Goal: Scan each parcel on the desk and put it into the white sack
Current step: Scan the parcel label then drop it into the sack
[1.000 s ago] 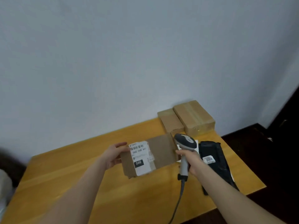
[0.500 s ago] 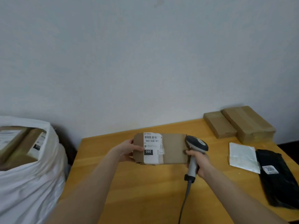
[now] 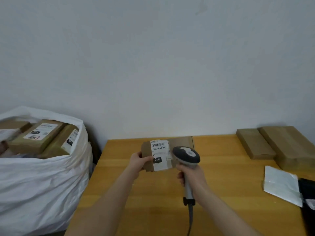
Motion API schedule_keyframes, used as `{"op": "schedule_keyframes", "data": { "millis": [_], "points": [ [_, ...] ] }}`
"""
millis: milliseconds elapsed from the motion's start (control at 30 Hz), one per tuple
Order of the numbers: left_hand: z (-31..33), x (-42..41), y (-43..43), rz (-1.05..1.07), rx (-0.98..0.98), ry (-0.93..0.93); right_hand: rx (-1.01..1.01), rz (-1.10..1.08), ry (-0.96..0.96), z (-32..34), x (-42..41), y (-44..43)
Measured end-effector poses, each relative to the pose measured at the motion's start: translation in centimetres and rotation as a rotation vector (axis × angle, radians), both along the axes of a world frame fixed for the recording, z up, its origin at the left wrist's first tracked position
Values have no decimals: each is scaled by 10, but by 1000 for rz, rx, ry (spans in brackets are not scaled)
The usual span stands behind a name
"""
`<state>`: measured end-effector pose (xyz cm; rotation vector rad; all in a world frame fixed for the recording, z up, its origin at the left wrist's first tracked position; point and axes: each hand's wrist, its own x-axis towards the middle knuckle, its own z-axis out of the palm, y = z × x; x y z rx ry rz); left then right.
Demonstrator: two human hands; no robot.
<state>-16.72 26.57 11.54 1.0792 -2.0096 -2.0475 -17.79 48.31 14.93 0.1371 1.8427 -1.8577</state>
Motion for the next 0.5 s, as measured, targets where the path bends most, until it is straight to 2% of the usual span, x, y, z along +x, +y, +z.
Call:
{"op": "schedule_keyframes", "data": {
  "millis": [500],
  "points": [
    [-16, 25, -12, 102, -26, -36, 59, 228, 112, 17, 42, -23]
  ]
}}
